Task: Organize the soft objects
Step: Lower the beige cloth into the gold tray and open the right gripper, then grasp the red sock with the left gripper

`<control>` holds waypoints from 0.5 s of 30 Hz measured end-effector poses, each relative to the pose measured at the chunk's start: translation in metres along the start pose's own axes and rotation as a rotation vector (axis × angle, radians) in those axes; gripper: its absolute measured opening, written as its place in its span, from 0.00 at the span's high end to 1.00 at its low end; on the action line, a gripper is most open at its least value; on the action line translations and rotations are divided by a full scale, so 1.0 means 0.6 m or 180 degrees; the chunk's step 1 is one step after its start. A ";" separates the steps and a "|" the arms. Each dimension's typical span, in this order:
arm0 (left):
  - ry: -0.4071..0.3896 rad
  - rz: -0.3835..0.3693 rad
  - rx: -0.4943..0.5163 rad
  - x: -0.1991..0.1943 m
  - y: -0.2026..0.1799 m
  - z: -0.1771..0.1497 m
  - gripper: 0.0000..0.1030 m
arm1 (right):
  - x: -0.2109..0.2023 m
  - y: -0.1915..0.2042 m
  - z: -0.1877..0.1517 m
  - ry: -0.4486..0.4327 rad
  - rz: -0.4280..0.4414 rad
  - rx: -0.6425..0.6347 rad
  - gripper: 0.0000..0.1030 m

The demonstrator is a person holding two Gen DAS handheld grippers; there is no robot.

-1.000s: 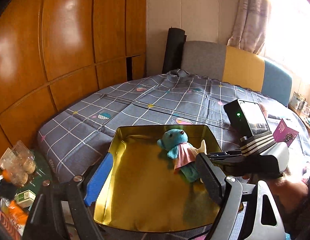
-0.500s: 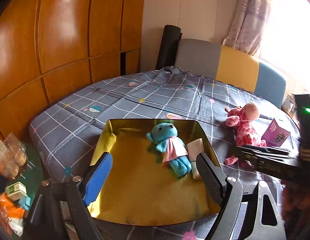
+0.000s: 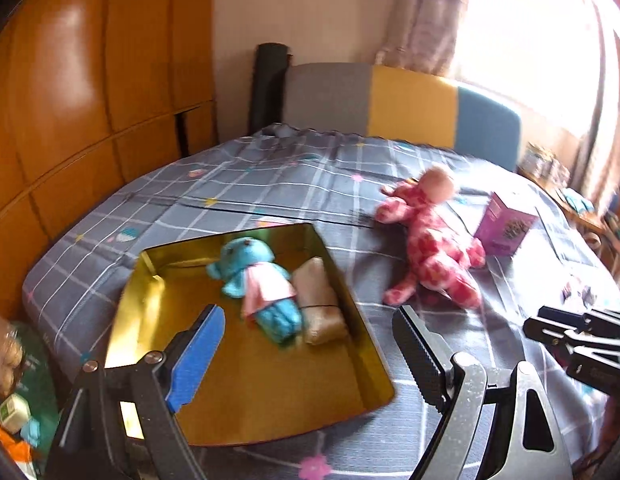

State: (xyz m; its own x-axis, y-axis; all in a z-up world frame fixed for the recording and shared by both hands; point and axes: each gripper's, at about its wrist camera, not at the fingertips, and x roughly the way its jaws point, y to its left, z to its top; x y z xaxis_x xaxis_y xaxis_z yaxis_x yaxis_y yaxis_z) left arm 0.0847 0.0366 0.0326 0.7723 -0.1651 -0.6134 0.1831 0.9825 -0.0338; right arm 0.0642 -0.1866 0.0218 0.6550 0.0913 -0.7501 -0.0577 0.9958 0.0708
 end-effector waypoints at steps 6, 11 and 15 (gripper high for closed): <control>0.0015 -0.0159 0.0362 0.005 -0.074 -0.003 0.14 | -0.043 -0.064 -0.036 -0.0043 -0.0229 0.0247 0.66; 0.0034 -0.0295 0.0563 0.009 -0.121 -0.004 0.14 | -0.074 -0.109 -0.055 -0.0116 -0.0364 0.0455 0.66; 0.0017 -0.0402 0.0703 0.009 -0.157 -0.001 0.14 | -0.098 -0.142 -0.061 -0.0193 -0.0465 0.0595 0.66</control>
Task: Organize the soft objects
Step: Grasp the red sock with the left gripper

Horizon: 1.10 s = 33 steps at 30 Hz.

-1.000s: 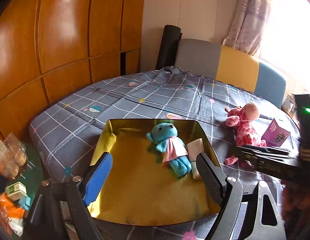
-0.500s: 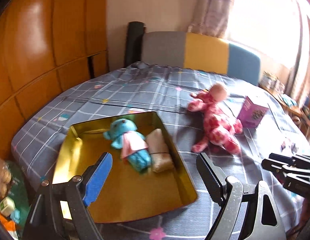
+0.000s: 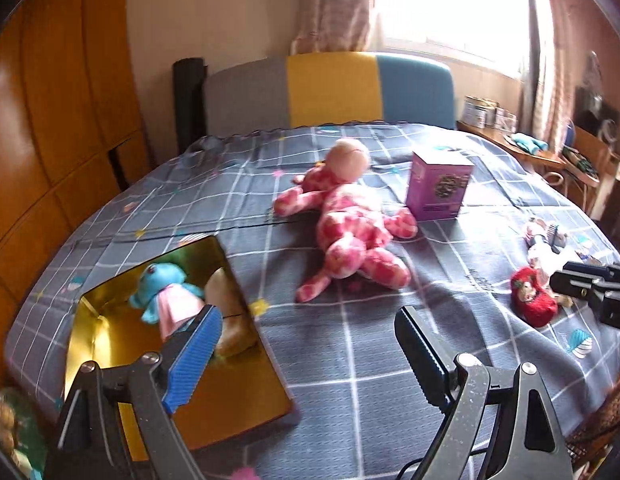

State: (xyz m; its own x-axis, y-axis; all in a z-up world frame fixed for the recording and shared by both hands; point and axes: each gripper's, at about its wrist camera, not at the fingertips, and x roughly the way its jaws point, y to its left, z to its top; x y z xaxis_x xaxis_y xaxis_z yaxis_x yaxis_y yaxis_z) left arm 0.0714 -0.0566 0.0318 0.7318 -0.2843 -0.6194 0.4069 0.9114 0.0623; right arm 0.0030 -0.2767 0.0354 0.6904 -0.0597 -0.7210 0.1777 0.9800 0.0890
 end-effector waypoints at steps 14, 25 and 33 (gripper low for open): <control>0.0007 -0.0235 0.0435 0.023 -0.105 0.028 0.14 | -0.053 -0.096 0.001 -0.0211 -0.0270 0.0311 0.66; 0.0052 -0.0374 0.0734 0.044 -0.178 0.037 0.14 | -0.077 -0.164 -0.012 -0.0281 -0.0414 0.0559 0.65; 0.0120 -0.0549 0.0909 0.066 -0.239 0.043 0.14 | -0.087 -0.213 -0.020 -0.0283 -0.0543 0.0730 0.65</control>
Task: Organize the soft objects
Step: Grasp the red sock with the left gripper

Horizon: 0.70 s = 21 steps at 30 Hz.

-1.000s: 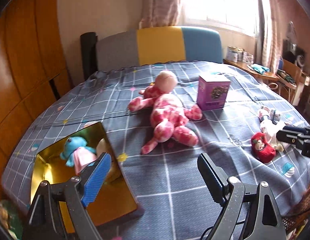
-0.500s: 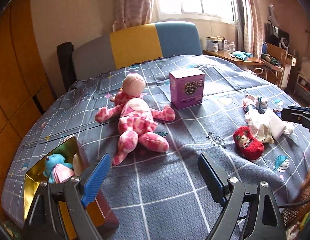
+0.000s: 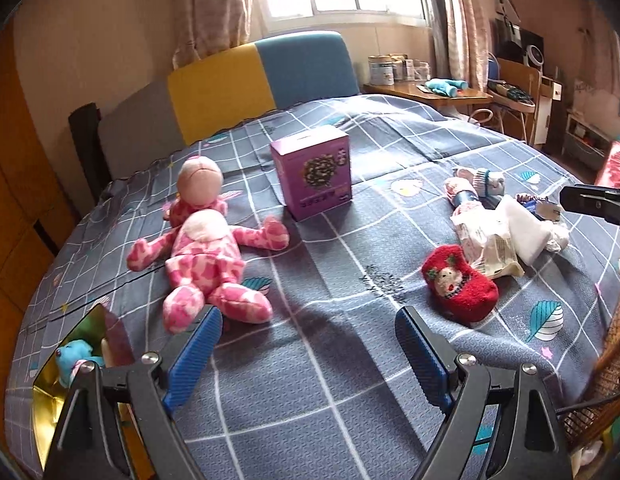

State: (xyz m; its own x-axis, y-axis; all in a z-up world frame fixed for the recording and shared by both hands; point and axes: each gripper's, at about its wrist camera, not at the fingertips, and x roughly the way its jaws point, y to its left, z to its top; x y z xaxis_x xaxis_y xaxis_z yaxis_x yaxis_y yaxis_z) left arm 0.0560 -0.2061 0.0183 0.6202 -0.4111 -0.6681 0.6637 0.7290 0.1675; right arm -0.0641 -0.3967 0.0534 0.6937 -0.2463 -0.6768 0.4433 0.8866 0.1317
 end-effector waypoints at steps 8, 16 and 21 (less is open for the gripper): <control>0.0095 -0.0284 0.0076 0.041 -0.047 0.024 0.14 | 0.005 -0.050 0.004 0.0040 -0.0114 0.0195 0.65; 0.0298 -0.0974 -0.0248 0.095 -0.074 0.057 0.14 | 0.015 -0.077 0.001 0.0108 -0.0135 0.0297 0.65; 0.0517 -0.1213 -0.0306 0.142 -0.106 0.069 0.17 | 0.021 -0.088 0.000 0.0144 -0.0127 0.0333 0.65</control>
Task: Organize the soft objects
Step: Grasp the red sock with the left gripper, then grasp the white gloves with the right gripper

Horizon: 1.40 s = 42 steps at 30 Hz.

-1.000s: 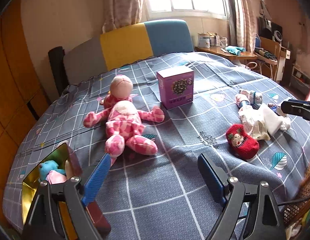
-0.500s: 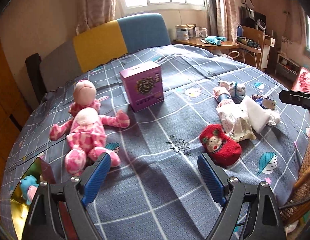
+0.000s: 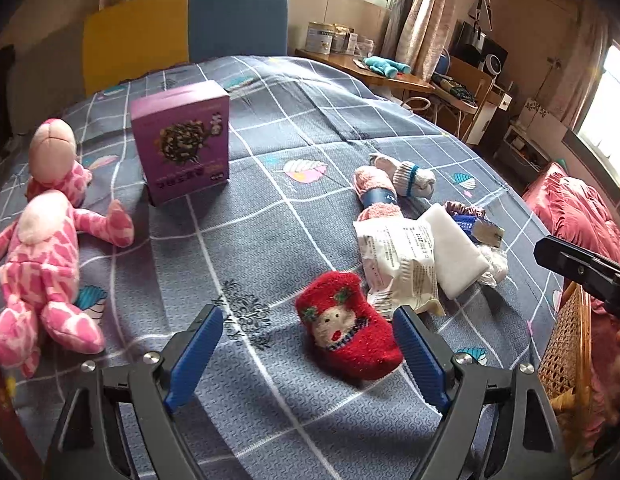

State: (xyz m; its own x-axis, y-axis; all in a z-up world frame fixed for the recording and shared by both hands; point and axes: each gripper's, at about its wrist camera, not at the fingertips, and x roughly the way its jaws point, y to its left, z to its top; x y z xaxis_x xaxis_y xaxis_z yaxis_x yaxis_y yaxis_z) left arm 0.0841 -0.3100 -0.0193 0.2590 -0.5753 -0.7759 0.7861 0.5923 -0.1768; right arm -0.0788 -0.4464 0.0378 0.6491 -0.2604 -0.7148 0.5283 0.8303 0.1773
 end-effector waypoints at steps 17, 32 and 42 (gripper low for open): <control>0.0217 -0.0378 -0.0275 0.084 0.001 -0.007 0.71 | 0.062 -0.047 0.105 0.0172 0.0092 0.0020 0.62; -0.0150 0.0084 -0.0061 -0.057 0.048 -0.035 0.71 | 0.370 -0.068 0.205 0.1322 -0.0753 -0.0718 0.44; -0.0324 0.0827 0.0119 -0.127 0.079 -0.052 0.71 | 0.383 -0.077 0.187 0.1278 -0.1119 -0.0999 0.62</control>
State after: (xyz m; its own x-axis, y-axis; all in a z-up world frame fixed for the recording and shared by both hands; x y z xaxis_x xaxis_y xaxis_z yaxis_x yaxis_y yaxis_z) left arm 0.0842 -0.2207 0.0128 0.5081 -0.4616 -0.7272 0.7056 0.7073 0.0440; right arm 0.1073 -0.6000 -0.0589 0.1763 -0.3897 -0.9039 0.4475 0.8497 -0.2790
